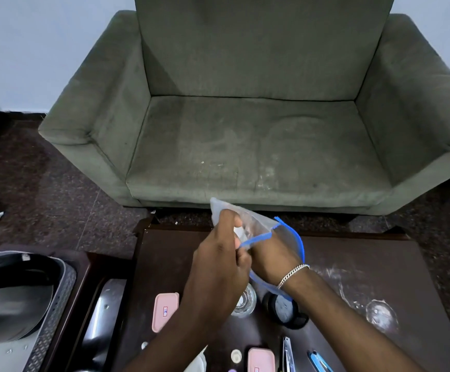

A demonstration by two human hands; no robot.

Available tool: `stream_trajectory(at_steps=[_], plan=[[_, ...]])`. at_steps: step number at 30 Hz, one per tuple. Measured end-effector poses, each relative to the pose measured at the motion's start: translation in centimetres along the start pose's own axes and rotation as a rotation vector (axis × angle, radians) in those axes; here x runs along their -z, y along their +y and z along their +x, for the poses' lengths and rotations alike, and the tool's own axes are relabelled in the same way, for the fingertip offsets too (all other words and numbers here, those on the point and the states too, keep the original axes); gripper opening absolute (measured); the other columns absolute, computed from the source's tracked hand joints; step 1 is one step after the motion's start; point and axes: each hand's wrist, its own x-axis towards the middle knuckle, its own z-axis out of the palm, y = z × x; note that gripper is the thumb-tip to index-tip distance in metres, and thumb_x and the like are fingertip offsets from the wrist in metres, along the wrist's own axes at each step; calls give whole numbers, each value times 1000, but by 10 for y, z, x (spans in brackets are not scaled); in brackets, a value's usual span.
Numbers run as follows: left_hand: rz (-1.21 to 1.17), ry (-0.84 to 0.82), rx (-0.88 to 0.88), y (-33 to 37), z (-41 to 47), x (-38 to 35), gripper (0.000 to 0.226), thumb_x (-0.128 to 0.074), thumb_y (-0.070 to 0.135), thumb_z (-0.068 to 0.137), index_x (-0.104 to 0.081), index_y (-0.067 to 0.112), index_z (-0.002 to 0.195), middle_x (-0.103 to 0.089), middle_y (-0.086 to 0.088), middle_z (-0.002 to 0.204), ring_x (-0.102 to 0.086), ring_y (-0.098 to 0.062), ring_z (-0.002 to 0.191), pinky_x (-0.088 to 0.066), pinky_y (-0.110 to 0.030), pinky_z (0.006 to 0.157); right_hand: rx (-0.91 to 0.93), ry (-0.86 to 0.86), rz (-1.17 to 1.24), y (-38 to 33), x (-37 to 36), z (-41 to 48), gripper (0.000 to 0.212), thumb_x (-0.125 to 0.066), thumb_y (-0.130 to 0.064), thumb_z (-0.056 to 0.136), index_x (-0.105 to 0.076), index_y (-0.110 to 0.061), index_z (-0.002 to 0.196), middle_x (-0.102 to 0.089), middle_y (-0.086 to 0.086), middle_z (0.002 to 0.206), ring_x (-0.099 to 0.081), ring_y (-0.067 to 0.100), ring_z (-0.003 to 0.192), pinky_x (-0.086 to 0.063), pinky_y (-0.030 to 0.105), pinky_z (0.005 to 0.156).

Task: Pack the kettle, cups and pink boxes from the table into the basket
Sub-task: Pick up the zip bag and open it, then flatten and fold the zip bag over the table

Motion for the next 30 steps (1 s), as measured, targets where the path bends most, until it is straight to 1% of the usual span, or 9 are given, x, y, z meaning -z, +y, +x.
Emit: stream_trajectory(at_steps=[2, 5, 10, 12, 14, 17, 21, 25, 30], plan=[[34, 13, 14, -2, 0, 1, 48, -64, 0, 82, -41, 36, 106, -55, 14, 80, -62, -16, 71, -56, -40, 67, 56, -9, 19, -1, -2, 0, 24, -50, -17, 95, -66, -12, 114, -70, 17, 103, -63, 31, 93, -51, 37, 83], [81, 27, 51, -5, 0, 3, 46, -64, 3, 82, -40, 34, 105, -55, 13, 81, -61, -19, 72, -53, -39, 67, 105, 140, 66, 0, 2, -4, 11, -51, -17, 82, -51, -22, 72, -54, 1, 67, -50, 24, 67, -41, 33, 61], [128, 60, 123, -6, 5, 8, 50, -64, 4, 81, -36, 37, 105, -57, 11, 82, -62, -16, 70, -53, -41, 69, 215, 349, -80, -7, 18, -22, 12, -48, -31, 80, -58, -25, 78, -56, -2, 69, -63, 23, 64, -34, 27, 52], [130, 69, 130, -6, 7, 10, 51, -64, 4, 81, -34, 39, 103, -57, 11, 83, -61, -14, 70, -50, -39, 68, 219, 353, -170, -8, 24, -30, 18, -52, -27, 82, -64, -29, 96, -63, -2, 78, -67, 23, 74, -35, 30, 55], [139, 79, 131, -6, 10, 12, 52, -64, 3, 80, -33, 40, 101, -57, 10, 81, -61, -17, 69, -48, -38, 66, 214, 319, -123, -5, 31, -40, 45, -58, -22, 84, -48, -37, 125, -71, -2, 98, -69, 32, 85, -45, 36, 61], [164, 96, 137, -7, 12, 14, 51, -63, 2, 78, -33, 37, 98, -56, 11, 77, -61, -24, 69, -47, -40, 64, 169, 394, -80, 2, 49, -61, 69, -64, -26, 85, -32, -46, 143, -75, 0, 94, -68, 38, 81, -48, 39, 61], [183, 93, 143, -11, 12, 18, 50, -63, -1, 78, -35, 34, 99, -55, 11, 77, -60, -27, 70, -50, -42, 69, 26, 432, 99, 23, 76, -75, 39, -72, -25, 88, -67, -38, 124, -78, -8, 105, -71, 19, 95, -54, 32, 83], [194, 99, 165, -15, 8, 24, 47, -62, -2, 79, -36, 31, 99, -56, 6, 77, -61, -30, 71, -55, -49, 73, -81, 435, 413, 53, 90, -86, 22, -78, -19, 84, -79, -36, 99, -78, -14, 80, -68, 4, 61, -44, 8, 59], [223, 119, 196, -22, 5, 28, 44, -63, -1, 79, -39, 27, 103, -60, 1, 79, -62, -35, 75, -55, -53, 77, -173, 338, 705, 101, 75, -93, 22, -80, -11, 82, -81, -30, 92, -79, -9, 79, -68, 8, 64, -51, 24, 62]])
